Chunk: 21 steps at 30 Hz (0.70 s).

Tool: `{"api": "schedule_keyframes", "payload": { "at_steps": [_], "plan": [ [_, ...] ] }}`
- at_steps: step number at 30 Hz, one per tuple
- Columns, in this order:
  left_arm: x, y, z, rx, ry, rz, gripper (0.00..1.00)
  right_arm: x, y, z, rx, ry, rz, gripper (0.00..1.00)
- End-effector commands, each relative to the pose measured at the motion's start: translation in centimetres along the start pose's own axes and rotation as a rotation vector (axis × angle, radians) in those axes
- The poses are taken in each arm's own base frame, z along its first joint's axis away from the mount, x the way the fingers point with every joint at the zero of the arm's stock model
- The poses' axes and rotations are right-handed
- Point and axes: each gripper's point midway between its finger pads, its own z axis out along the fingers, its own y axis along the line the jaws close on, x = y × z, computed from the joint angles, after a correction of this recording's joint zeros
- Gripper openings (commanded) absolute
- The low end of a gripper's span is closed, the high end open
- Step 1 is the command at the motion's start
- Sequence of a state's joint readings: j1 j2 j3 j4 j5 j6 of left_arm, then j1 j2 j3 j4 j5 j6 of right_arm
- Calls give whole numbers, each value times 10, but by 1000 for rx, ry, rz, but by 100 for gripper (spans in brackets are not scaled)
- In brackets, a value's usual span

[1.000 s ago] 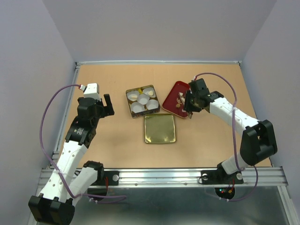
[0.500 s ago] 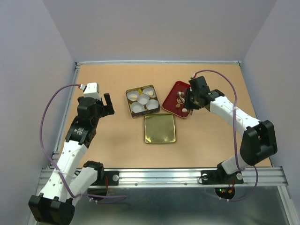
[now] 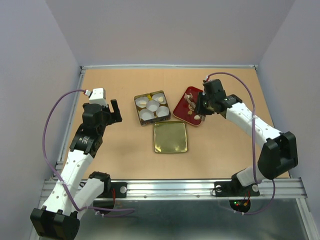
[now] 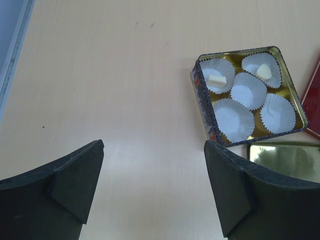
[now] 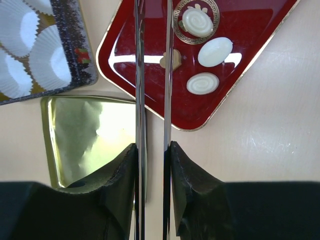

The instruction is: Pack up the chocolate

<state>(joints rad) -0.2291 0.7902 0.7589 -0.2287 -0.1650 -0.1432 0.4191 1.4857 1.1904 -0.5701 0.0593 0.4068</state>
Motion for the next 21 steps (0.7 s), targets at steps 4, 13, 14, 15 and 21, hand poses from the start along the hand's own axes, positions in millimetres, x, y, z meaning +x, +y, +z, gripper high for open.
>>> {"api": "schedule_keyframes", "payload": {
  "at_steps": [4, 13, 14, 15, 21],
  "plan": [
    [-6, -2, 2, 6, -27, -13, 93, -56, 46, -49, -189, -158, -12, 33],
    [-5, -3, 2, 12, -20, -13, 93, -56, 71, -64, -270, -164, -34, 33],
    [-6, -3, 2, 13, -21, -14, 93, -51, 78, -63, -283, -149, -46, 33],
    [-6, -4, 2, 14, -21, -14, 93, -49, 81, -63, -292, -146, -50, 33],
    [-8, -4, 2, 14, -19, -5, 93, -29, 112, -58, -332, -105, -98, 33]
  ]
}}
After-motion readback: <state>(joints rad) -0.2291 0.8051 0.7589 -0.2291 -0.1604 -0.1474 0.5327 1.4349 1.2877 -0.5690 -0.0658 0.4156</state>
